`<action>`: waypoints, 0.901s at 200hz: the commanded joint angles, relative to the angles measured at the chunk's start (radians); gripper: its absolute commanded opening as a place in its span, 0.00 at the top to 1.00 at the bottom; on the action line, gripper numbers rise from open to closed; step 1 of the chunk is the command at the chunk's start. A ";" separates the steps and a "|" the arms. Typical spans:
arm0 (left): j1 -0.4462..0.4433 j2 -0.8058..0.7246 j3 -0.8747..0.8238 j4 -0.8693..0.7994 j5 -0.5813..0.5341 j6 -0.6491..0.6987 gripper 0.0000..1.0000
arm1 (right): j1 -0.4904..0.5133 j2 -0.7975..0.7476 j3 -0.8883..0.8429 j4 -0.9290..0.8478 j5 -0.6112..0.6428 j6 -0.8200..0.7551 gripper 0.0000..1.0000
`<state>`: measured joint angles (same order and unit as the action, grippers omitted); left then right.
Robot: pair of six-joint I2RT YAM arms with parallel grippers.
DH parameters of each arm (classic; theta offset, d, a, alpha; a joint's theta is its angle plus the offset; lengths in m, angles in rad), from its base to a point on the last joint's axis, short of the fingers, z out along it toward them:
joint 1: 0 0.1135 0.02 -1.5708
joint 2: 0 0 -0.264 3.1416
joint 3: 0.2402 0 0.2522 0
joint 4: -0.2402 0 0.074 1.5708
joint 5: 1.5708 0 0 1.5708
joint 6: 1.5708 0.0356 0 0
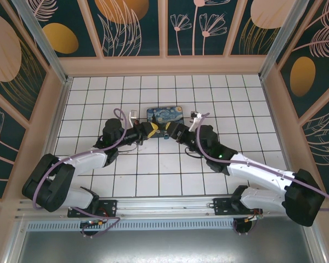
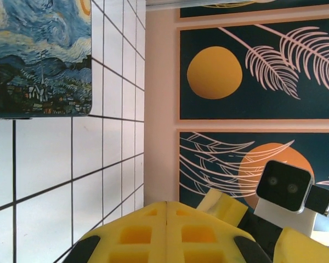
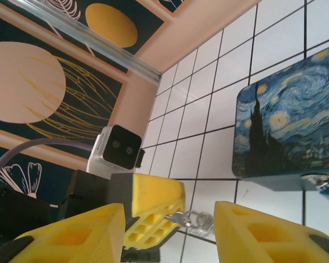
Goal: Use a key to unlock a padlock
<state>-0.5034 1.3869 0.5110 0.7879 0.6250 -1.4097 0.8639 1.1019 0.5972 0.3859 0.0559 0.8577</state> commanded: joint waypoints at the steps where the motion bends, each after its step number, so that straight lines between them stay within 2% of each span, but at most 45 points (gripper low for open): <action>1: -0.004 -0.032 0.038 -0.045 0.037 0.050 1.00 | -0.026 -0.012 -0.049 0.132 -0.162 -0.215 0.54; 37: -0.004 -0.046 0.047 -0.086 0.062 0.068 1.00 | -0.053 0.007 -0.085 0.192 -0.286 -0.348 0.55; 90: -0.004 -0.056 0.059 -0.123 0.080 0.081 1.00 | -0.090 0.080 -0.128 0.350 -0.408 -0.351 0.55; 139: -0.004 -0.058 0.065 -0.134 0.077 0.087 1.00 | -0.089 0.209 -0.091 0.431 -0.458 -0.325 0.55; 180: -0.004 -0.056 0.065 -0.139 0.078 0.091 1.00 | -0.089 0.260 -0.059 0.447 -0.465 -0.318 0.58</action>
<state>-0.5034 1.3460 0.5514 0.6533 0.6807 -1.3445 0.7795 1.3445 0.4950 0.7464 -0.3759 0.5335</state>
